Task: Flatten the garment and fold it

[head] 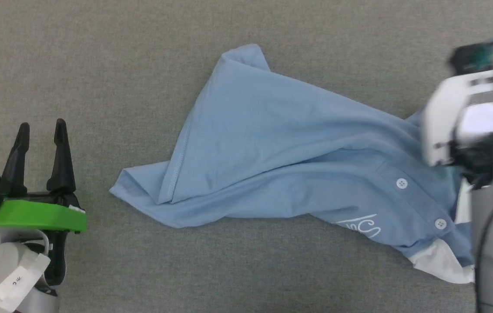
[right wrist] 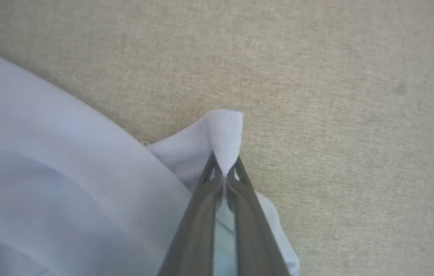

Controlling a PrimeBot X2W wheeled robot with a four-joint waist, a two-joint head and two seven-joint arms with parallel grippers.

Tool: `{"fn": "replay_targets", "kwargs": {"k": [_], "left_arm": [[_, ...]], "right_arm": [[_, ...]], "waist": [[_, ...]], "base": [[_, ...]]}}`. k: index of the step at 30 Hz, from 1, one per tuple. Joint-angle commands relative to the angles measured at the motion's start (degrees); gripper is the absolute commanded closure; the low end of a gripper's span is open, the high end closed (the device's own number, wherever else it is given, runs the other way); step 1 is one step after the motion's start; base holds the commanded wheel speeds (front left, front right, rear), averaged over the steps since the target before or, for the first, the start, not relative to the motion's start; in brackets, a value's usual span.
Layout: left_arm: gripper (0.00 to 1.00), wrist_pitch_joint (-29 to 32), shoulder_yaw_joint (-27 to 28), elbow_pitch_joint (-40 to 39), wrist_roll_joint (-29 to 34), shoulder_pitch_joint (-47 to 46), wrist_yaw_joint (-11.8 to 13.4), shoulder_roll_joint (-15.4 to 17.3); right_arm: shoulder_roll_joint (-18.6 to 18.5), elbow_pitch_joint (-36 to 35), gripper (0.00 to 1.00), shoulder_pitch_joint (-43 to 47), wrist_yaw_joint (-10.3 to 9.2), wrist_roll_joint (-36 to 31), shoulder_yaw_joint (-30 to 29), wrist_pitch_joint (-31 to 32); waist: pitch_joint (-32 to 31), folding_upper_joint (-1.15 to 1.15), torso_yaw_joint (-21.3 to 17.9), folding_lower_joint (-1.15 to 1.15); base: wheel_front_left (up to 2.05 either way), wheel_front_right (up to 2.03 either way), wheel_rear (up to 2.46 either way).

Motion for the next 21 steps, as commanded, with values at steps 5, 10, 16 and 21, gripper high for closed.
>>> {"fn": "replay_targets", "kwargs": {"k": [5, 10, 16, 21], "left_arm": [[0.0, -0.3, -0.6, -0.1, 0.7, -0.1, -0.3, -0.1], [0.0, -0.3, -0.9, 0.1, 1.1, 0.7, -0.3, -0.5], [0.0, -0.3, -1.0, 0.1, 1.4, 2.1, 0.0, -0.8], [0.0, 0.1, -1.4, -0.3, 1.5, 3.0, 0.3, -0.7]], "right_arm": [[1.0, -5.5, 1.0, 1.5, -0.09, -1.1, -11.9, -5.0], [1.5, -12.0, 1.0, 10.2, -0.09, 0.6, -21.3, -4.9], [2.0, -12.6, 1.0, 23.0, -0.09, 6.8, -27.5, -3.5], [2.0, -10.0, 0.0, 24.4, -0.09, 12.2, -28.1, -11.2]], "waist": [[-2.7, 0.28, -1.0, 0.0], [-5.3, 0.28, -1.7, 0.0], [-7.6, 0.28, -3.5, 0.0], [-8.7, 0.28, -4.9, 0.0]], "base": [[0.0, 0.0, 0.0], [0.0, 0.0, 0.0], [0.0, 0.0, 0.0], [0.0, 0.0, 0.0]]}}
